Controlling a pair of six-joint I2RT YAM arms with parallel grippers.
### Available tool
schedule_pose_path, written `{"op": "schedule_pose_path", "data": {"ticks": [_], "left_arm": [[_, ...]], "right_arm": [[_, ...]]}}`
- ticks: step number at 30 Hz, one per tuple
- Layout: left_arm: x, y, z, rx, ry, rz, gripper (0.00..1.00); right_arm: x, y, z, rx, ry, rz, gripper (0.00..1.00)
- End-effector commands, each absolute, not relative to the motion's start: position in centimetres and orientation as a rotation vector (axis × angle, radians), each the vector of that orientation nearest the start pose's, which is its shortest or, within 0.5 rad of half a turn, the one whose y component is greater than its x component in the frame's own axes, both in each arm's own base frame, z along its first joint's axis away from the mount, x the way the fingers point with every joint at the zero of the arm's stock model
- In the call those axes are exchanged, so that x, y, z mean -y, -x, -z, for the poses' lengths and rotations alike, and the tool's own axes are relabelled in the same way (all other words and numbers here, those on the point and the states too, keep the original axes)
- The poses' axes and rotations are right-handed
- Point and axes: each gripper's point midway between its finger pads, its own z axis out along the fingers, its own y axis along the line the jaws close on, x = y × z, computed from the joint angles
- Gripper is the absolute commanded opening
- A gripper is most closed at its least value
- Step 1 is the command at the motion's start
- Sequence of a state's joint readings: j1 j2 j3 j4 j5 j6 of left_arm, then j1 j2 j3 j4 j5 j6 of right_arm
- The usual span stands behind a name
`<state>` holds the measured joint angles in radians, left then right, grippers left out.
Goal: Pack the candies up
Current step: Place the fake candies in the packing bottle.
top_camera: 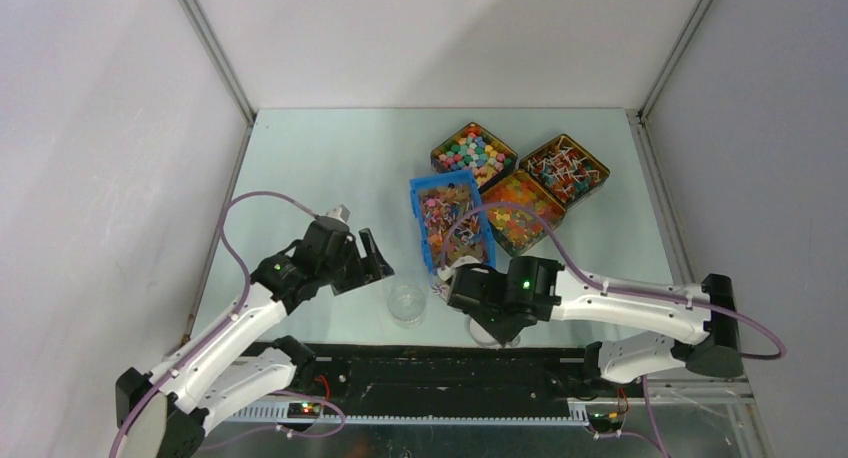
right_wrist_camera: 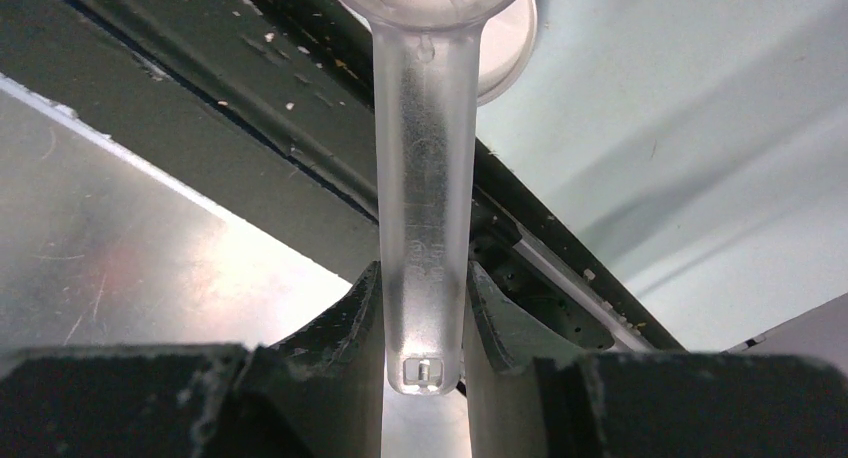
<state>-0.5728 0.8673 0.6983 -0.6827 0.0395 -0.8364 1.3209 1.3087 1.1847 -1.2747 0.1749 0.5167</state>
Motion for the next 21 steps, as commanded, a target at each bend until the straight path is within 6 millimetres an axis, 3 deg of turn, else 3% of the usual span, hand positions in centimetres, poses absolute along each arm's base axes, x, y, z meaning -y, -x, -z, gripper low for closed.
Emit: {"op": "schedule_pose_path", "data": {"ticks": [1, 21], "left_arm": [[14.9, -18.6, -12.8, -2.505, 0.314, 0.562, 0.81], [14.0, -17.5, -11.6, -2.511, 0.345, 0.547, 0.81]], "right_arm": [[-22.3, -5.7, -16.2, -2.645, 1.136, -0.117, 0.00], [-25.5, -2.7, -15.9, -2.718, 1.419, -0.169, 0.00]]}}
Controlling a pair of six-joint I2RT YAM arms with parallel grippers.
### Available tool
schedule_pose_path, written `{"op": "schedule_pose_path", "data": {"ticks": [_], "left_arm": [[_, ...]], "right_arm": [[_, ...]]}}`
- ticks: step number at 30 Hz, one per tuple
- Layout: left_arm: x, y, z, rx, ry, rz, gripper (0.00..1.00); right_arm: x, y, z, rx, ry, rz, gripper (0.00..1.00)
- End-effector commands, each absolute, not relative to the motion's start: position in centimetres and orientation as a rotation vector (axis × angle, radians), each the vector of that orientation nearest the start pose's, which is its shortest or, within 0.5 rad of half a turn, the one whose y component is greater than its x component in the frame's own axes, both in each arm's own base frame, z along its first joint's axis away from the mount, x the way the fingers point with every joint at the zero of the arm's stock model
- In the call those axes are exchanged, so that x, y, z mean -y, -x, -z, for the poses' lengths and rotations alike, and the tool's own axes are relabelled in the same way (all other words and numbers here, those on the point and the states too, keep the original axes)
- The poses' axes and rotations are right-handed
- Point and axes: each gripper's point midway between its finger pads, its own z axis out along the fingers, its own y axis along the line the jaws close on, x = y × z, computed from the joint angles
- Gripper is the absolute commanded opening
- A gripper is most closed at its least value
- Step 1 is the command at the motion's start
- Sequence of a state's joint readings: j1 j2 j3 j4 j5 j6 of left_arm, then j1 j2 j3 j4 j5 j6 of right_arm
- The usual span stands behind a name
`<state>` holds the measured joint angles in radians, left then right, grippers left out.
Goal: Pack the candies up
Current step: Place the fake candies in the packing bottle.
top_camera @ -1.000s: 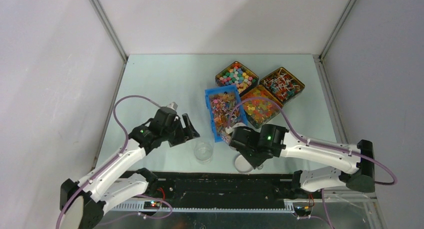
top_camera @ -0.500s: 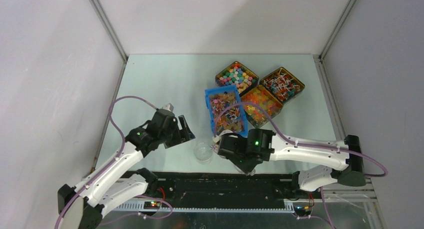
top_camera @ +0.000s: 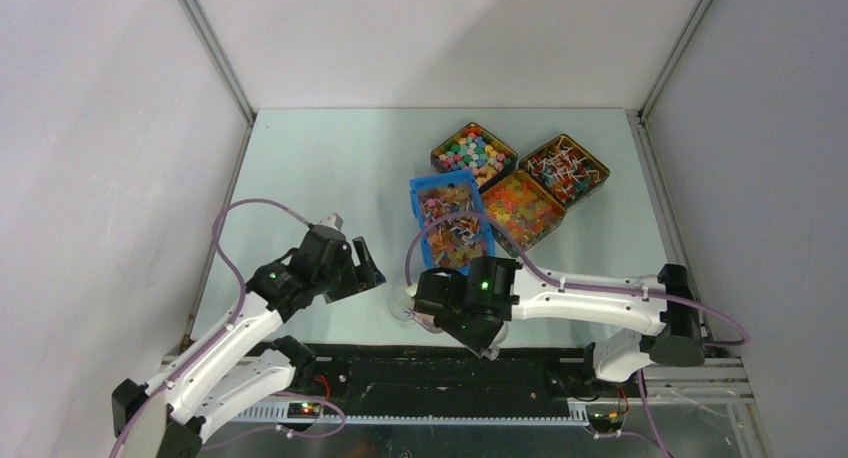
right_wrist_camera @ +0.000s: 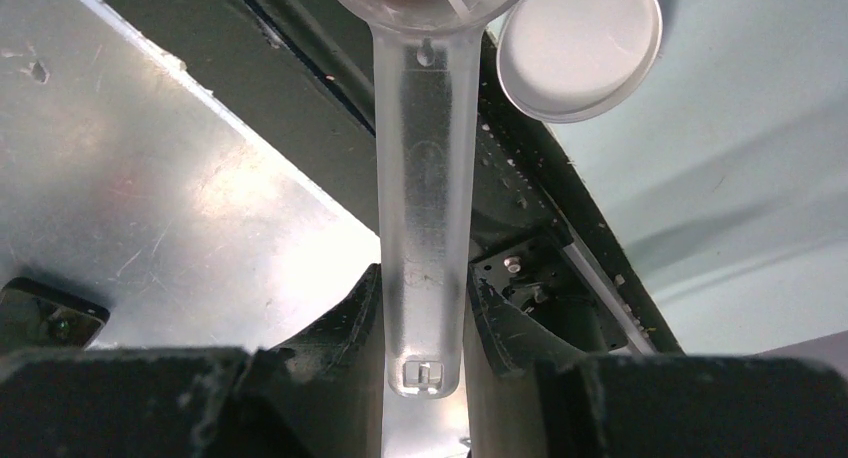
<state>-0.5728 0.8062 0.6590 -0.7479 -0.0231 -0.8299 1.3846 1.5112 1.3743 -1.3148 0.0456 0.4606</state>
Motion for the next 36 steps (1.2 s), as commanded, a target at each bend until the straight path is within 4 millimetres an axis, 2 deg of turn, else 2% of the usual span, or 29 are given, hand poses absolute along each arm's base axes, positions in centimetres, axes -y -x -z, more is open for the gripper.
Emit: {"op": "schedule_pose_path", "data": {"ticks": [1, 13, 22, 28, 36], "left_arm": [[14.0, -17.5, -11.6, -2.509, 0.345, 0.549, 0.81], [14.1, -17.2, -11.2, -2.507, 0.363, 0.575, 0.81], [14.1, -17.1, -11.0, -2.506, 0.367, 0.582, 0.81], [14.1, -17.0, -10.9, -2.507, 0.369, 0.582, 0.81], [14.0, -16.9, -10.7, -2.510, 0.372, 0.579, 0.81]], "right_arm": [[-25.5, -2.6, -15.8, -2.730, 1.424, -0.164, 0.00], [-26.4, -2.9, -16.2, -2.828, 1.404, -0.242, 0.00], [-26.0, -3.2, -15.9, -2.896, 1.399, -0.213, 0.00], [-26.7, -3.6, -16.7, -2.922, 1.373, -0.263, 0.00], [-26.2, -3.6, -16.9, -3.002, 1.374, -0.212, 0.00]]}}
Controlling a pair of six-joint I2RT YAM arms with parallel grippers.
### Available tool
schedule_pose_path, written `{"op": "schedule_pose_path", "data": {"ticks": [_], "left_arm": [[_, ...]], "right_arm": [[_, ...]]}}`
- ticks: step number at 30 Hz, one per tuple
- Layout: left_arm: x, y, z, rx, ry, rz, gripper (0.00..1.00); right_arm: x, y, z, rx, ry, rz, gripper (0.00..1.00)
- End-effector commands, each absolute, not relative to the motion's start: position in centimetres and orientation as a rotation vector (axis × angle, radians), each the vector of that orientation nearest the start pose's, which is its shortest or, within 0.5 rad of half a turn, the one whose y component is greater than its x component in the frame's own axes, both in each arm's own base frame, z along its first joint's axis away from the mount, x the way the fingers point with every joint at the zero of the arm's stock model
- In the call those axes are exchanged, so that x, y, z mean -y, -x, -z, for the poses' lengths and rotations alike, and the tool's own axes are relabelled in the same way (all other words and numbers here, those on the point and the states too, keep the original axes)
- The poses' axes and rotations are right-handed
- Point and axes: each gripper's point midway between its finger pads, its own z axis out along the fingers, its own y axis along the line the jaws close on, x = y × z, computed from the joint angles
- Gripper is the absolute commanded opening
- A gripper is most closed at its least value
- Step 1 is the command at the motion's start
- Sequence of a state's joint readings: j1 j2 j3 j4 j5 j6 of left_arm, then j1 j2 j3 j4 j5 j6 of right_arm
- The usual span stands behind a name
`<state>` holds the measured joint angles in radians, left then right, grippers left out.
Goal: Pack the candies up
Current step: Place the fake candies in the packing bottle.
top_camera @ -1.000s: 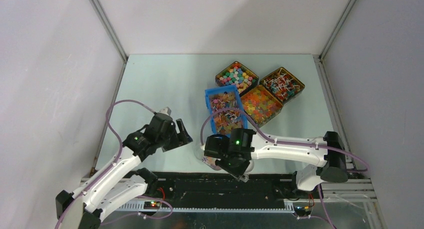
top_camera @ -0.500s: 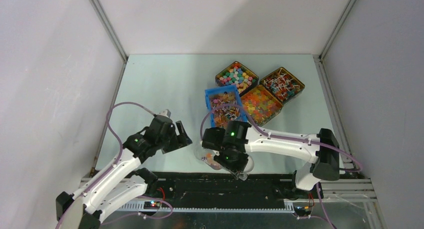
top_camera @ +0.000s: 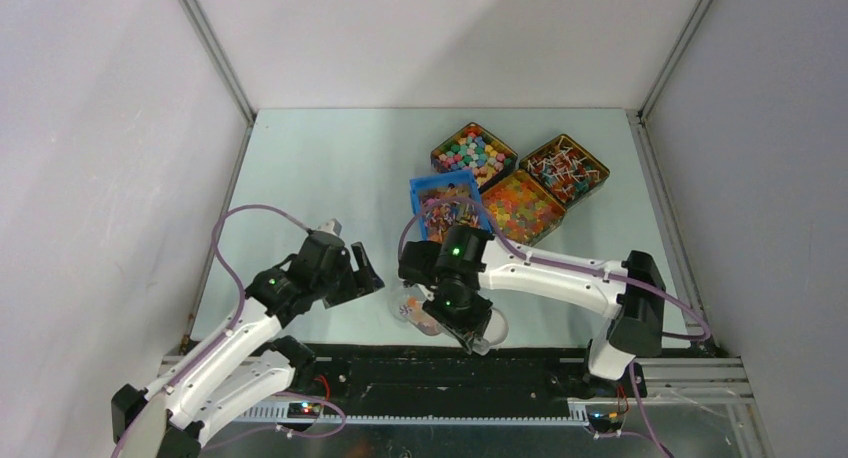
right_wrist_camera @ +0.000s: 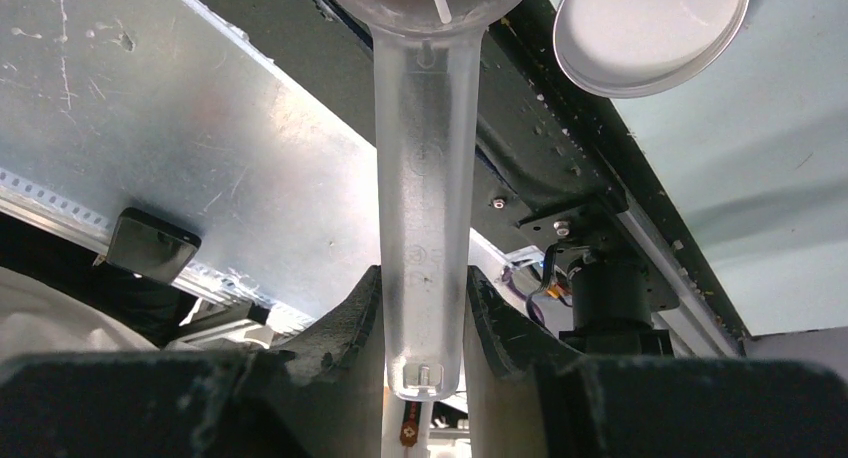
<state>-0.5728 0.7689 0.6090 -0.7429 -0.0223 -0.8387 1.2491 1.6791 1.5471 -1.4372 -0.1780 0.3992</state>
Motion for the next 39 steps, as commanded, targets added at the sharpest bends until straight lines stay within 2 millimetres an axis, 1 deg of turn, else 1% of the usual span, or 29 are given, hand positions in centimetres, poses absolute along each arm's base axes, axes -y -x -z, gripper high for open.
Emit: {"op": "schedule_pose_path", "data": {"ticks": [1, 11, 15, 22, 30, 34, 39], "left_arm": [[14.0, -16.9, -10.7, -2.509, 0.374, 0.580, 0.81], [13.8, -16.7, -10.5, -2.509, 0.379, 0.576, 0.81], [13.8, -16.7, -10.5, -2.509, 0.374, 0.578, 0.80], [13.8, -16.7, -10.6, -2.511, 0.364, 0.577, 0.80], [13.7, -16.5, -10.3, -2.521, 0.362, 0.564, 0.80], [13.7, -16.5, -10.2, -2.526, 0.360, 0.563, 0.80], [13.8, -16.5, -10.2, -2.529, 0.357, 0.565, 0.80]], "right_arm": [[-26.1, -3.6, -16.8, -3.016, 1.373, -0.198, 0.00], [-26.7, -3.8, -17.8, -3.045, 1.357, -0.232, 0.00], [-26.6, -3.8, -18.1, -3.057, 1.361, -0.218, 0.00], [-26.3, -3.5, -18.2, -3.086, 1.380, -0.192, 0.00], [-26.6, -3.3, -18.5, -3.121, 1.359, -0.251, 0.00], [-26.6, -2.9, -18.4, -3.162, 1.349, -0.280, 0.00], [-26.4, -3.0, -18.2, -3.192, 1.326, -0.276, 0.00]]}}
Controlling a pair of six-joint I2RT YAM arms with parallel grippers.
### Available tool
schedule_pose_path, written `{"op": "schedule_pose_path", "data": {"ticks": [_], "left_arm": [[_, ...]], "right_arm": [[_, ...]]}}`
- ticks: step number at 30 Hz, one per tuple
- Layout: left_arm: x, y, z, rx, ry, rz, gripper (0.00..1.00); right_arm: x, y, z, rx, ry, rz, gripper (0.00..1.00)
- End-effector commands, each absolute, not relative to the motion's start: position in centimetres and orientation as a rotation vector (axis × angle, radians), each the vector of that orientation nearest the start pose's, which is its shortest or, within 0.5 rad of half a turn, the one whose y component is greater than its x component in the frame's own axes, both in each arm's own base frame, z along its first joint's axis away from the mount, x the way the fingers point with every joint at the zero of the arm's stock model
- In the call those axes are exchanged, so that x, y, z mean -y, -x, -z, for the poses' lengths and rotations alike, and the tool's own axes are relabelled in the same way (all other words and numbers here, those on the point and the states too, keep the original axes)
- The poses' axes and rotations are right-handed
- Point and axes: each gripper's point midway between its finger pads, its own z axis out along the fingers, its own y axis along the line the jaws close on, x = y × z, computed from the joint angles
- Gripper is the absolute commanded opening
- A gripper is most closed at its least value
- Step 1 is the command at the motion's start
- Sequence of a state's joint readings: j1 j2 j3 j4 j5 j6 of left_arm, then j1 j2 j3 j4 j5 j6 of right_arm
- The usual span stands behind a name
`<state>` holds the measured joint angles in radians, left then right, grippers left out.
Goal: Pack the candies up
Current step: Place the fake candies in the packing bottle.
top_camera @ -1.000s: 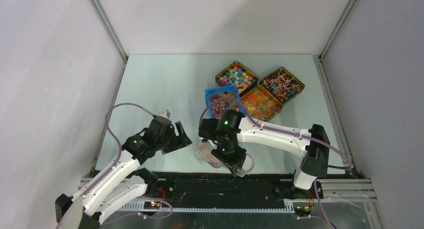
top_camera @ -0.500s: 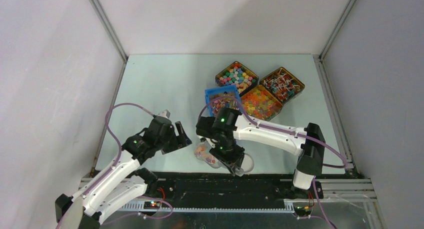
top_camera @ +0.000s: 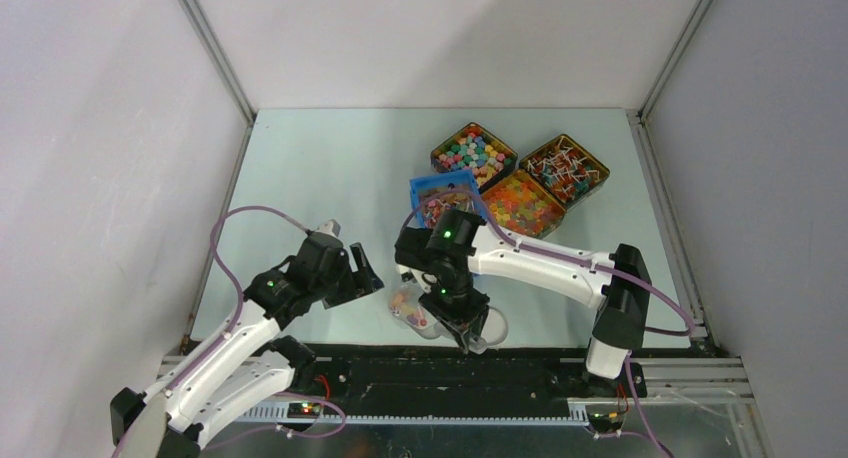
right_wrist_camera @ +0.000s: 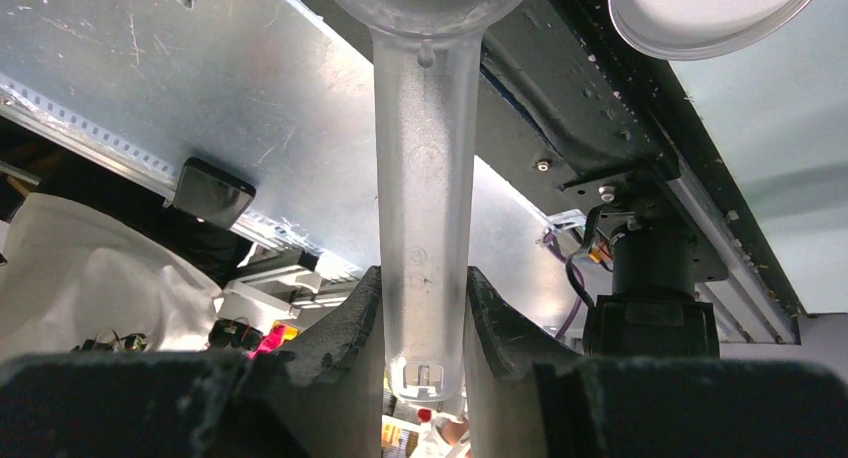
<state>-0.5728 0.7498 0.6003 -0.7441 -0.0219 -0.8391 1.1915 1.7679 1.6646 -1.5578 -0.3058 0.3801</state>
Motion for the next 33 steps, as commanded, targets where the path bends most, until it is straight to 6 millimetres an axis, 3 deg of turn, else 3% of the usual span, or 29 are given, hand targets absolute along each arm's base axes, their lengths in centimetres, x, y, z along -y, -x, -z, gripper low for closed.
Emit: {"op": "schedule_pose_path", "data": {"ticks": [1, 10, 22, 33], "left_arm": [[13.8, -16.5, -10.2, -2.530, 0.357, 0.564, 0.80], [13.7, -16.4, -10.0, -2.531, 0.362, 0.564, 0.80], [13.7, -16.4, -9.8, -2.535, 0.365, 0.562, 0.80], [13.8, -16.6, -10.2, -2.533, 0.346, 0.556, 0.80]], "right_arm": [[-26.4, -3.1, -18.1, -3.196, 1.325, -0.276, 0.00], [-26.9, -3.0, -18.3, -3.255, 1.281, -0.405, 0.00], [-26.7, -3.1, -18.4, -3.274, 1.265, -0.433, 0.00], [-27.1, -4.2, -18.9, -3.147, 1.269, -0.481, 0.00]]}}
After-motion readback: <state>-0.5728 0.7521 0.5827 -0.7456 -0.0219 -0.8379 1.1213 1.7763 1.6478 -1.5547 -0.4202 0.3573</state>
